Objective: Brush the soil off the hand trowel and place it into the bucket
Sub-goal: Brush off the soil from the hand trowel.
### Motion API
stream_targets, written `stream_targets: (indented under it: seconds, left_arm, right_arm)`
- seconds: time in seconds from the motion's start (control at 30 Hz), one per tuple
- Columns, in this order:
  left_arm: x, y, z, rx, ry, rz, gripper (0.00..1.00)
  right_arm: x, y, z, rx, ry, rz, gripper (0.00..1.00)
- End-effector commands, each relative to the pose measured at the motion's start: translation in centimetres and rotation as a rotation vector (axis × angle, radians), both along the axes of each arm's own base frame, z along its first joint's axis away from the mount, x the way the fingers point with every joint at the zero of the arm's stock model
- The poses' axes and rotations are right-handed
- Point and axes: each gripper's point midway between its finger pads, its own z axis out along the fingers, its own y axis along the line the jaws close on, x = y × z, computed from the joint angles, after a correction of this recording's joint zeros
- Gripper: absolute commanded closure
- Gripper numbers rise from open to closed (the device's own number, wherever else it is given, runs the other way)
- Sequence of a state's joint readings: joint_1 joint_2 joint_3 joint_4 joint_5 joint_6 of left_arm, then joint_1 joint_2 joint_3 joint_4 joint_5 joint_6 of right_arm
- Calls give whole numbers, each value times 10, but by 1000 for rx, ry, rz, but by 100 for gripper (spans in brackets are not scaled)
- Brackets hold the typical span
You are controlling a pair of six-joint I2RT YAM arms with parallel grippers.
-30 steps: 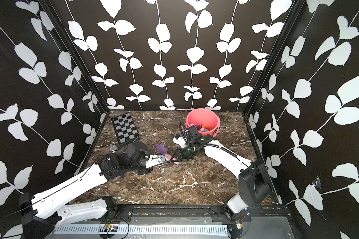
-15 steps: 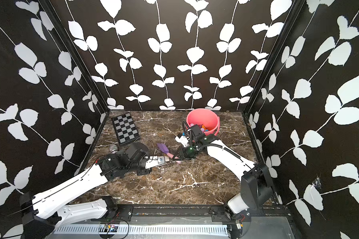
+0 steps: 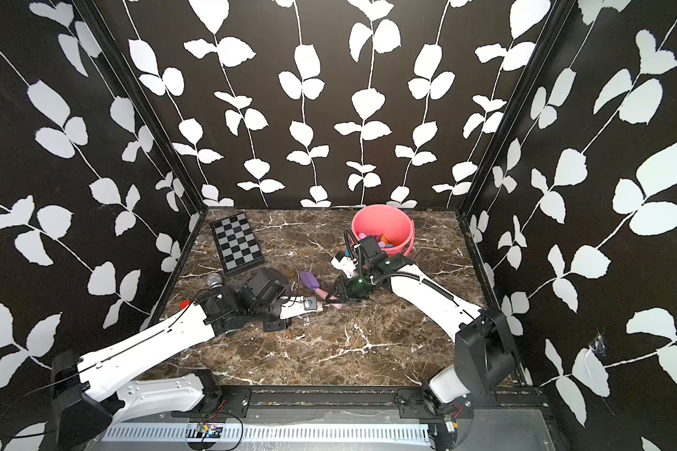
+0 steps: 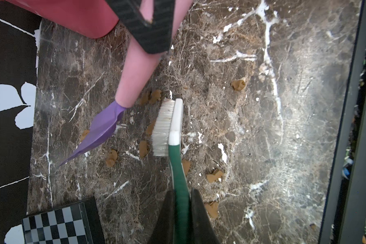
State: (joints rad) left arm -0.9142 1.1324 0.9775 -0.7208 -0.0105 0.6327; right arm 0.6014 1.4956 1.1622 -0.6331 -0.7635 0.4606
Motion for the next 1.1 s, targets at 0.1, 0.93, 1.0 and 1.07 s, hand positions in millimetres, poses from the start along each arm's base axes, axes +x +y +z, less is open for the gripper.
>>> stream_targets:
  seconds: [0.1,0.93,1.0,1.07]
  left_arm:
    - [15,-10,28,-57,-144,-33,100]
    - [2,-9,23,6,-198,-165,100]
    - [3,-15,26,-13,-216,-178,100]
    - [9,-15,29,-7,-248,-165,100]
  right_arm:
    - [-12,-2,1,15,1,55,100]
    - [-13,-8,3,44,16,28,100]
    - [-14,-6,1,41,21,36,100]
    - [-16,-8,-3,30,26,41,100]
